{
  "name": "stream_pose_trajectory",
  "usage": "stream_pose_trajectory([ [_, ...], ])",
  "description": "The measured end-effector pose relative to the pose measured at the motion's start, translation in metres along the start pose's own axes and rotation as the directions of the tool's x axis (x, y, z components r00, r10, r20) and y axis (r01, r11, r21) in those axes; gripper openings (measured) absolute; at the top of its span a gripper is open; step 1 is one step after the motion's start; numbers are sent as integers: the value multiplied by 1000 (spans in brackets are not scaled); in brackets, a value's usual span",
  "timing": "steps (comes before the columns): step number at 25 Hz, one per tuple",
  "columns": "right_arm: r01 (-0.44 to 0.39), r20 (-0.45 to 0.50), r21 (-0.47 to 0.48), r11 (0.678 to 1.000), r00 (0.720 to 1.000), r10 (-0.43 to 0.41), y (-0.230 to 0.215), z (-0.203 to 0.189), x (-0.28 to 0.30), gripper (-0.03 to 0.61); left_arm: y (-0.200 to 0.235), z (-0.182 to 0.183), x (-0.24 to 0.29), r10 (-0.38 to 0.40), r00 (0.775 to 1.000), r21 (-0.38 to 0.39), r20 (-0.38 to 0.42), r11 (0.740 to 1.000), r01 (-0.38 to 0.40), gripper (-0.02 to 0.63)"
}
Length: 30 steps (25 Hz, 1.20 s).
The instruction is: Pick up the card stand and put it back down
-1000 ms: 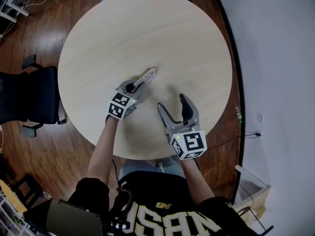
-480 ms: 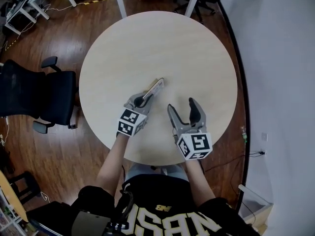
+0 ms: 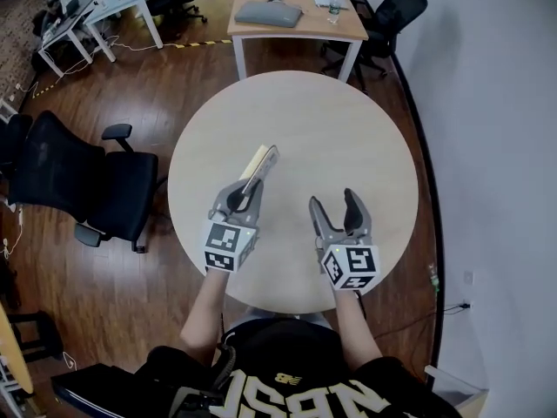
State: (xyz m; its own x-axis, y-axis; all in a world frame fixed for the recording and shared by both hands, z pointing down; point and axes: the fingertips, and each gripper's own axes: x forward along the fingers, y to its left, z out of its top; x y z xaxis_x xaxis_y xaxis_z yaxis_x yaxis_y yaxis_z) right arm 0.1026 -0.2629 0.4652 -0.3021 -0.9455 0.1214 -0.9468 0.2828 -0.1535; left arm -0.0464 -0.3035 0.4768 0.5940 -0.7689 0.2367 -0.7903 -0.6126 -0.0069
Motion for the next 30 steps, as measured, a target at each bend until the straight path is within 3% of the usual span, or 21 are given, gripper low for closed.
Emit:
stream_pose_trajectory([
  [3, 4, 29, -12, 1000, 1000, -3, 3, 16, -2, 339, 12, 32, -28, 71, 994, -9, 80, 997, -70, 15],
  [7, 10, 66, -26, 1000, 998, -8, 7, 39, -7, 339, 22, 68, -63, 179, 969, -46, 169, 984, -174, 15],
  [13, 22, 143, -112, 993, 990, -6, 21, 72, -24, 339, 24, 87, -102, 306, 920, -30, 244, 951, -308, 15],
  [16, 18, 176, -107, 994, 984, 2, 23, 84, -31, 339, 22, 89, -115, 355, 900, -25, 254, 932, -361, 15],
  [18, 19, 183, -94, 995, 983, -2, 20, 86, -34, 339, 18, 88, -119, 374, 890, -45, 263, 926, -376, 15],
  [26, 17, 181, -74, 997, 983, -3, 16, 85, -42, 339, 5, 89, -120, 358, 895, -4, 265, 929, -370, 15],
  [30, 12, 177, -75, 997, 984, 1, 18, 81, -43, 339, 2, 89, -121, 365, 888, -41, 279, 929, -369, 15],
])
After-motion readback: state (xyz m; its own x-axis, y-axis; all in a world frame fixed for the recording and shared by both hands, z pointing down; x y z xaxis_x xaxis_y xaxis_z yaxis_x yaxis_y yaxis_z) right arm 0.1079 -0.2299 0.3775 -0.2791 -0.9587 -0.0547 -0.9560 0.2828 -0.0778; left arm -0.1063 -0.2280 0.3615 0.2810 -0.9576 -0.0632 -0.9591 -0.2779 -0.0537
